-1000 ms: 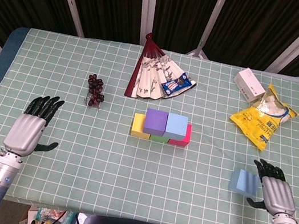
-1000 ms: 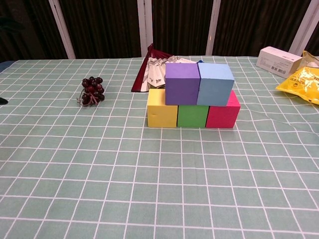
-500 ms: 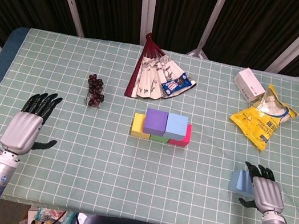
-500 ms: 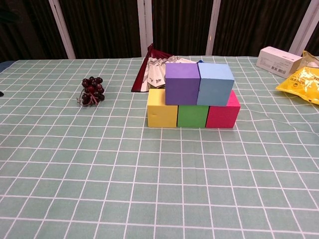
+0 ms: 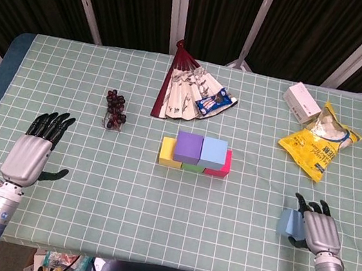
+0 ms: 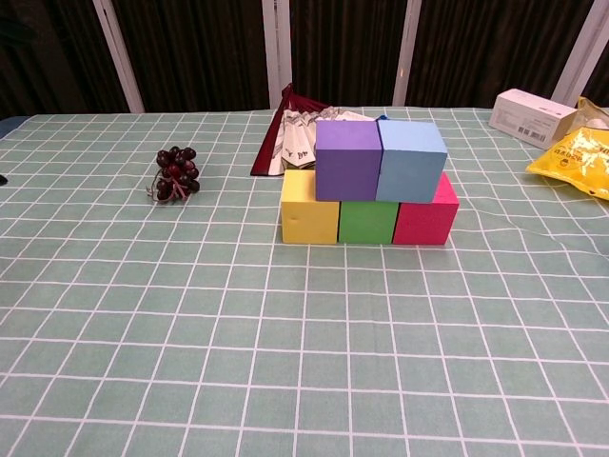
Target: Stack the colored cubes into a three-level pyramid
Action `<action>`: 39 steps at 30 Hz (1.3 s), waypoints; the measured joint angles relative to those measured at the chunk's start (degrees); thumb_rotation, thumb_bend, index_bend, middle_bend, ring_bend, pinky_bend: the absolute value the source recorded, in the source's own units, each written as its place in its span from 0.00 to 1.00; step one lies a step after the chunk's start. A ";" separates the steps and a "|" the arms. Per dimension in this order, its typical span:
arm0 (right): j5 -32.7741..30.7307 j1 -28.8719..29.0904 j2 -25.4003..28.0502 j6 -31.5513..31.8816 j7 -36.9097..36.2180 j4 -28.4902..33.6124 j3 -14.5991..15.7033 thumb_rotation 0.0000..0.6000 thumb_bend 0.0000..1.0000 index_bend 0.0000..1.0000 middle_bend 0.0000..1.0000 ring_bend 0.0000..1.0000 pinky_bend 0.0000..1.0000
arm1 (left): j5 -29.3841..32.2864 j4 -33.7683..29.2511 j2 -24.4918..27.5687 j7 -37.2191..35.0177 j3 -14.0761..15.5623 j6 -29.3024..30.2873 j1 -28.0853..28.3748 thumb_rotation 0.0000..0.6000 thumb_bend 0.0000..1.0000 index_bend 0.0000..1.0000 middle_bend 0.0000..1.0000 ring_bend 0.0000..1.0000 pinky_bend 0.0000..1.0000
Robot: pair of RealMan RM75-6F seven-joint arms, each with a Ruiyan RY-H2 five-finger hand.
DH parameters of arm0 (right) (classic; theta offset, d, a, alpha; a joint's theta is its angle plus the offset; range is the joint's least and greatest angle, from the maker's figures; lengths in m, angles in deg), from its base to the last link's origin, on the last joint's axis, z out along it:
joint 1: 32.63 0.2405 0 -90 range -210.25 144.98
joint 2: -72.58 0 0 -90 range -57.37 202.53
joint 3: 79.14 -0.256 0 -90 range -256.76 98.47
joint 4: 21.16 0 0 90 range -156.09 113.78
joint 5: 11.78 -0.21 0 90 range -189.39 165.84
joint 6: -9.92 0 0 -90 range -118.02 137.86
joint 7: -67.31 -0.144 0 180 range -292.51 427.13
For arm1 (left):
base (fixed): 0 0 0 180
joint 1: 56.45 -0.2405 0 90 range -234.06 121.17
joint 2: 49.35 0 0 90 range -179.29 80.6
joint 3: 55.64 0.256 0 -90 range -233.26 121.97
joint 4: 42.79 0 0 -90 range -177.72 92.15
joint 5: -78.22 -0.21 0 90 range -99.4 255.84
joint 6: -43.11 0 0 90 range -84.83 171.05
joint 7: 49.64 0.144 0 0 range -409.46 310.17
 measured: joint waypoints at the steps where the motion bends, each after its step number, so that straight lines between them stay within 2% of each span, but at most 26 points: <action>1: 0.23 -0.05 -0.08 0.21 -0.16 -0.09 -0.05 1.00 0.24 0.01 0.38 0.20 0.00 | -0.02 0.02 0.01 0.03 -0.13 -0.15 -0.10 1.00 0.10 0.00 0.02 0.00 0.00; 10: 2.38 -0.82 0.64 2.54 -2.58 1.46 -0.91 1.00 0.24 0.02 0.39 0.20 0.00 | 0.14 -0.21 0.64 -0.36 -1.45 -1.62 -1.01 1.00 0.10 0.00 0.02 0.00 0.00; 16: 3.00 -1.03 3.72 4.38 -3.79 6.29 -2.62 1.00 0.24 0.02 0.40 0.20 0.00 | 0.42 -0.29 1.19 -0.86 -2.42 -2.56 -1.40 1.00 0.10 0.00 0.02 0.00 0.00; 22: 2.06 -0.02 8.60 5.63 -2.02 13.46 -5.36 1.00 0.24 0.02 0.41 0.20 0.00 | 1.09 -0.13 1.53 -1.10 -3.13 -4.08 -1.50 1.00 0.10 0.00 0.02 0.00 0.00; 27: -1.02 2.01 13.84 6.16 1.06 21.21 -8.73 1.00 0.24 0.02 0.41 0.20 0.00 | 1.59 0.36 1.81 -1.13 -3.80 -4.91 -1.62 1.00 0.10 0.00 0.02 0.00 0.00; 32: -6.80 6.11 18.41 5.95 6.46 27.88 -12.57 1.00 0.24 0.02 0.41 0.20 0.00 | 2.18 0.45 2.36 -1.51 -4.43 -5.70 -1.73 1.00 0.10 0.00 0.02 0.00 0.00; 39: -16.03 14.85 20.66 5.29 15.17 33.35 -17.02 1.00 0.24 0.02 0.41 0.20 0.00 | 3.60 0.48 3.44 -2.71 -5.40 -6.91 -1.91 1.00 0.10 0.00 0.02 0.00 0.00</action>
